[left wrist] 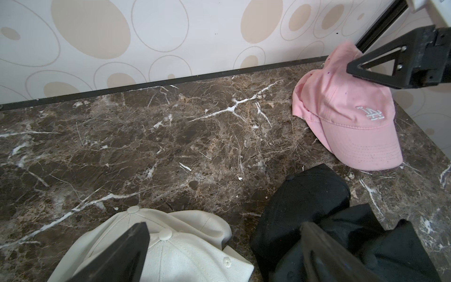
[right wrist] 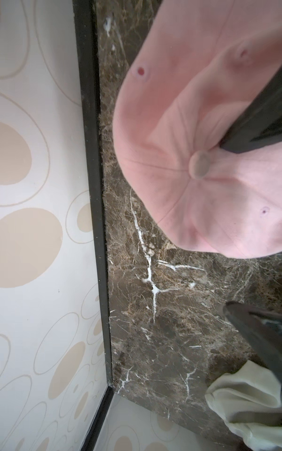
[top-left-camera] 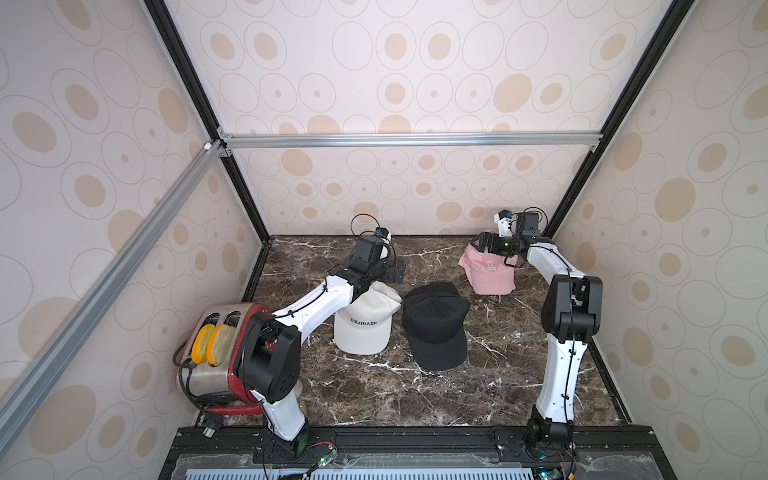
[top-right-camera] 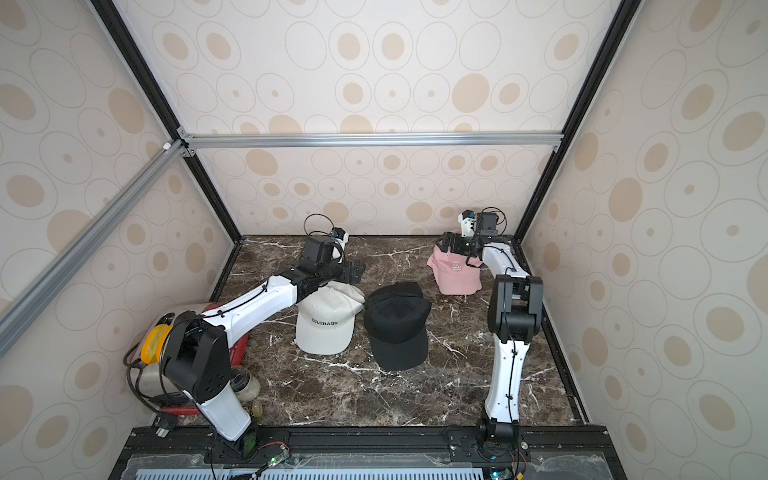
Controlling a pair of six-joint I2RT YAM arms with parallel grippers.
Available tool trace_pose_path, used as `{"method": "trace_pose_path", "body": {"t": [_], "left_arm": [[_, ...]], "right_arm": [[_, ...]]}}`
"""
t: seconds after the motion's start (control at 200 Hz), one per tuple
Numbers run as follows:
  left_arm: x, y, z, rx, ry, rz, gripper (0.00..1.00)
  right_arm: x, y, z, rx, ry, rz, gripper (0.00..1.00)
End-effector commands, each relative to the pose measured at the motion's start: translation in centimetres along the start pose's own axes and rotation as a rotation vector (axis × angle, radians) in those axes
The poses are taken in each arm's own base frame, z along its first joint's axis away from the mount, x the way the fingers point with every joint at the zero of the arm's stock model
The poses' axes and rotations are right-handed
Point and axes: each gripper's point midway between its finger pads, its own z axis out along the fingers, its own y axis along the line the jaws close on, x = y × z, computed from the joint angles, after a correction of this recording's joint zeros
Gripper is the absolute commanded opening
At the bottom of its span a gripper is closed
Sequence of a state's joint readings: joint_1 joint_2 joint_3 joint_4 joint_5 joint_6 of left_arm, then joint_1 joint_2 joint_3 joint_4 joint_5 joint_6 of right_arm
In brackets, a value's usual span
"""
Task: Stack the baseball caps by color
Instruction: Place the baseball cap on the baseball cap.
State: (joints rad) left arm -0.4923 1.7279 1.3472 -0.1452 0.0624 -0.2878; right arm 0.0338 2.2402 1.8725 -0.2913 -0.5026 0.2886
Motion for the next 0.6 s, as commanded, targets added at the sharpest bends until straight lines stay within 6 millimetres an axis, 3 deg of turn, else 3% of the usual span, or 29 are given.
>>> {"method": "trace_pose_path", "body": {"t": [0.0, 0.11, 0.195, 0.456, 0.596], "left_arm": [[-1.4, -0.7, -0.3, 0.017, -0.018, 0.012, 0.99], [-1.1, -0.6, -0.4, 0.015, -0.02, 0.017, 0.99], [-1.2, -0.5, -0.4, 0.004, -0.025, 0.022, 0.99], [-1.3, -0.7, -0.8, 0.023, -0.031, 0.028, 0.99], [-1.4, -0.9, -1.0, 0.033, -0.028, 0.038, 0.99]], "right_arm": [[-1.6, 0.7, -0.4, -0.014, -0.032, -0.004, 1.0], [-2.8, 2.7, -1.5, -0.075, -0.081, -0.02, 1.0], [-3.4, 3.1, -1.3, -0.089, -0.116, -0.029, 1.0], [-3.2, 0.0, 2.1, -0.01, -0.093, 0.027, 1.0], [-2.7, -0.6, 2.5, 0.007, -0.078, 0.044, 1.0]]}}
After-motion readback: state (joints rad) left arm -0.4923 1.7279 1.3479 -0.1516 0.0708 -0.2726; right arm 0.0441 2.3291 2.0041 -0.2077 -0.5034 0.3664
